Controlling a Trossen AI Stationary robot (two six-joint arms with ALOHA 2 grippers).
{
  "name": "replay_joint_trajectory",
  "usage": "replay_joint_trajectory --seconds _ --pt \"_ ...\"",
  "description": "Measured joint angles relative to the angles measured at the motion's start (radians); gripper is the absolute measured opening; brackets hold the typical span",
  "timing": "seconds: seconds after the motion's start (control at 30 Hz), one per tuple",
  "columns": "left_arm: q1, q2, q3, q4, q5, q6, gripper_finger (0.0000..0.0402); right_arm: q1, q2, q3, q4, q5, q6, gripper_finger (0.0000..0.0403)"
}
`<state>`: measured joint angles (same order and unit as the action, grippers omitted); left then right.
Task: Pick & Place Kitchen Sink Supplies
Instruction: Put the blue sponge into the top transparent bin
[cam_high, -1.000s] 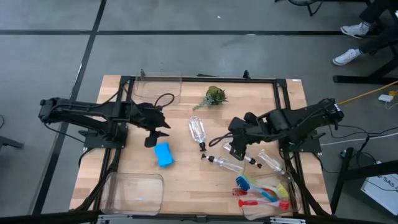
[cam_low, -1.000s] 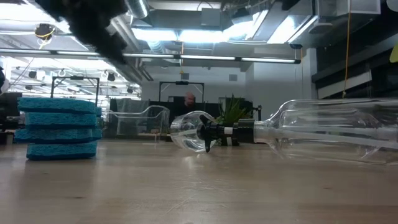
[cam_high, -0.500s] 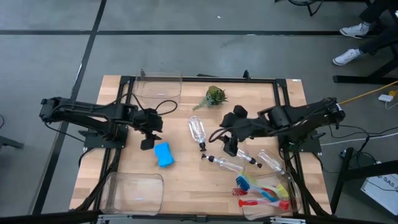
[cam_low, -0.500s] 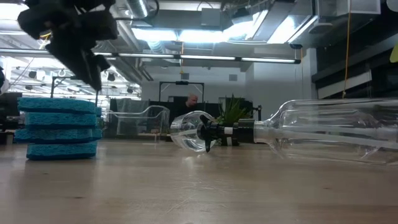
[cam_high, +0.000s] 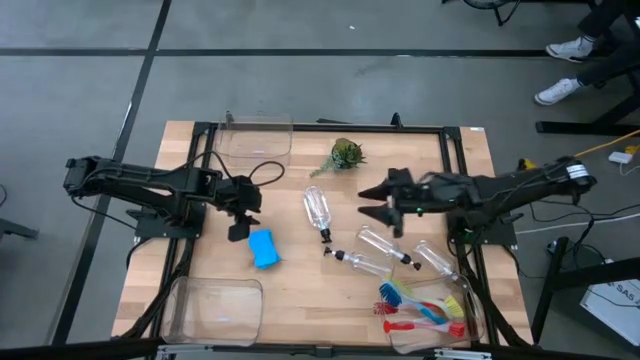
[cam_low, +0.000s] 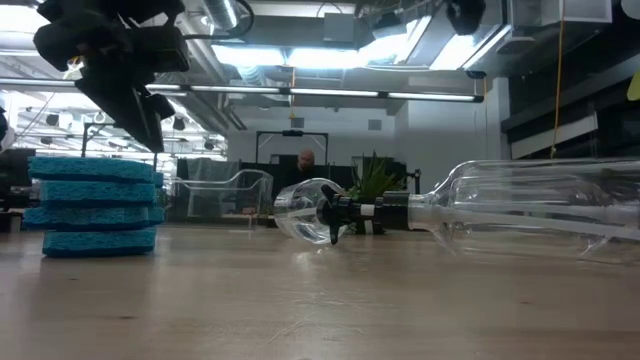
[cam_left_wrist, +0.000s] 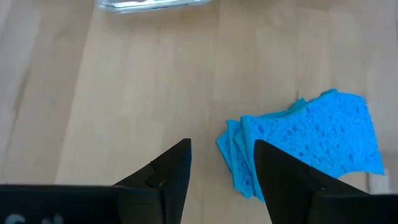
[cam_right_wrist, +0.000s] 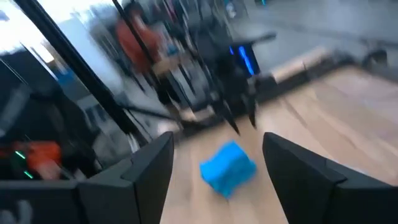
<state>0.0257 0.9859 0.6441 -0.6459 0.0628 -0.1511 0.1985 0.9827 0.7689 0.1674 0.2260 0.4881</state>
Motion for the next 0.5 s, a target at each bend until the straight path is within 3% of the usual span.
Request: replay_joint_trajectory --seconds 0.2,0.5 --pt "0.000 0.000 0.000 0.003 -0.045 -0.076 0.0168 -0.021 -0.156 -0.320 0.392 0.020 -0.029 0.0245" --pt "0.000 0.000 0.000 0.003 0.024 -0.329 0.0168 -0.071 -0.395 -0.635 0.652 0.016 -0.030 0.0245"
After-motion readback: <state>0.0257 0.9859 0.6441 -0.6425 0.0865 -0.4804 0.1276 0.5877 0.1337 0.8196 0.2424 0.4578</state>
